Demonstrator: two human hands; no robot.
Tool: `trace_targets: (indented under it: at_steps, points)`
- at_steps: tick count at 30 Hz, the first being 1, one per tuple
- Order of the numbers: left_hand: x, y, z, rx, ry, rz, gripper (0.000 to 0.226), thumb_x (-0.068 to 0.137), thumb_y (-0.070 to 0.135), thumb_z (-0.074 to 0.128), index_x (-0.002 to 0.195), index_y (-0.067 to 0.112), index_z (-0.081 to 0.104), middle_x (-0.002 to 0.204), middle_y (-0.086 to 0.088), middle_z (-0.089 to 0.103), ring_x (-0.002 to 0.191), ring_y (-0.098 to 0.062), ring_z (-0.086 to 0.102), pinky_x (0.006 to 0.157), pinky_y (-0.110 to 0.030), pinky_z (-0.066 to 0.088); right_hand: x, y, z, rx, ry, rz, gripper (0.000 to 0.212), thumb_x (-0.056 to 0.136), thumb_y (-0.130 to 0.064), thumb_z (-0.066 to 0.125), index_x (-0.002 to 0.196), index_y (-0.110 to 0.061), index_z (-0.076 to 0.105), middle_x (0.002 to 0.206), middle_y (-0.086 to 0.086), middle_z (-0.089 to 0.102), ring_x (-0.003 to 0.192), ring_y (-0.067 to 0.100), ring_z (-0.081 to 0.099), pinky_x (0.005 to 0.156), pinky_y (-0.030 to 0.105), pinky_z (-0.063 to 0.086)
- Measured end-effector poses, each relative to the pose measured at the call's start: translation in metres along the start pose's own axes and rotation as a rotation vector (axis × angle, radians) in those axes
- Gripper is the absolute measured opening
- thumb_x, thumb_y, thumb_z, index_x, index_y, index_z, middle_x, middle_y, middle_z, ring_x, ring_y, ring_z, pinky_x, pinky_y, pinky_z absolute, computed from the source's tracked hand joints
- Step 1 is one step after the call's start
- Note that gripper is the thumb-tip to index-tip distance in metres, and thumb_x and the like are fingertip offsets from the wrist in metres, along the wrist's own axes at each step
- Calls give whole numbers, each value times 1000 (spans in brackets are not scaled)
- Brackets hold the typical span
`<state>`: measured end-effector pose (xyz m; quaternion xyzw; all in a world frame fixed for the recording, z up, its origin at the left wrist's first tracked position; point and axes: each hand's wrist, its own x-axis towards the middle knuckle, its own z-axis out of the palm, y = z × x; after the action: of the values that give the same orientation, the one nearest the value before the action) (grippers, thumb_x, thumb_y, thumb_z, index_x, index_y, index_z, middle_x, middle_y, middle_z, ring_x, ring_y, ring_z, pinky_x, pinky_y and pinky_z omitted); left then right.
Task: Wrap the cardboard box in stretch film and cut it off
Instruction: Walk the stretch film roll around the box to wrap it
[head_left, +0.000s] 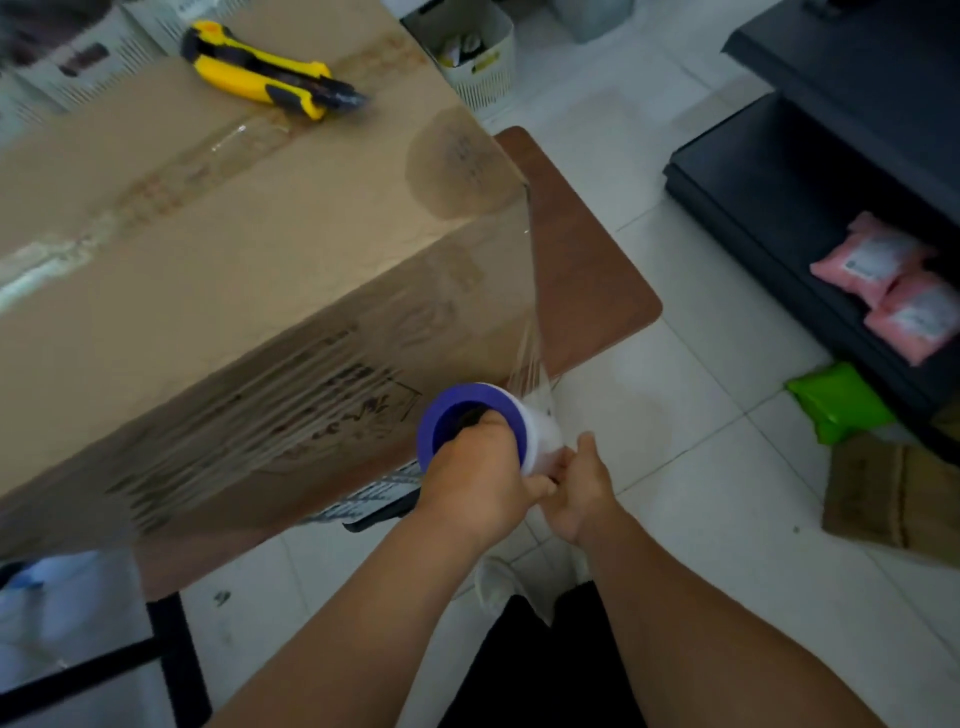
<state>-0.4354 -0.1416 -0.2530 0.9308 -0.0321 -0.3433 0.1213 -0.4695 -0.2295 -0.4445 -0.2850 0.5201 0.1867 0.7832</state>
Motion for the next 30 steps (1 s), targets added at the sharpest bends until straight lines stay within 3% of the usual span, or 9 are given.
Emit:
trace_targets:
  at_steps: [3,8,12,15,19,23,25,28,30]
  points:
    - [-3,-3,0,19,-8,4,55,79,40,73,116,10,46,106,-5,63,92,-22,62,74,-31,50,-1,9,0,18,-26,8,62,101,-51,27,125,-4,58,118,20,65,92,26,62,70,32,51]
    - [-6,-14,0,57,-1,19,54,78,43,72,114,12,46,105,-3,61,91,-20,61,70,-27,47,-7,24,11,43,-32,25,71,100,-54,26,135,3,49,120,22,63,101,30,61,72,33,52]
    - [-10,-30,-2,59,16,44,53,79,42,72,113,12,45,104,-2,60,91,-19,60,67,-25,43,-8,39,19,119,-14,7,77,99,-56,26,141,8,36,140,31,43,104,33,58,86,37,51]
    - [-14,-47,-3,86,15,101,54,79,42,72,114,11,45,107,-4,60,94,-19,59,68,-26,43,-9,55,26,188,6,-15,80,97,-58,28,142,7,33,143,30,38,114,38,57,96,40,48]
    - [-22,-70,-5,148,7,182,57,79,40,73,118,10,45,111,-5,61,99,-22,60,72,-29,46,-19,82,37,277,37,-82,70,100,-55,27,134,1,51,125,22,63,87,26,62,73,33,53]
    - [-37,-93,-4,234,-5,239,55,80,39,72,119,9,45,112,-7,62,101,-25,60,76,-32,48,-33,114,45,329,66,-106,67,99,-55,27,124,-1,58,117,19,67,85,24,62,80,34,53]
    - [-44,-104,-3,264,-12,257,55,81,38,71,120,8,45,114,-8,62,102,-25,60,78,-34,49,-41,128,49,340,73,-111,64,100,-55,27,112,-1,60,105,19,68,81,24,62,72,33,52]
    - [-53,-119,-2,263,-21,248,55,82,38,70,121,8,45,114,-9,62,102,-26,60,79,-34,49,-50,145,52,370,90,-106,57,99,-55,28,82,-9,55,73,13,55,60,20,50,61,30,46]
    - [-57,-127,-2,262,-20,234,54,82,37,70,120,8,45,115,-9,62,103,-26,60,81,-35,50,-52,155,53,386,105,-86,52,99,-53,29,74,-12,48,60,8,45,53,18,40,62,30,46]
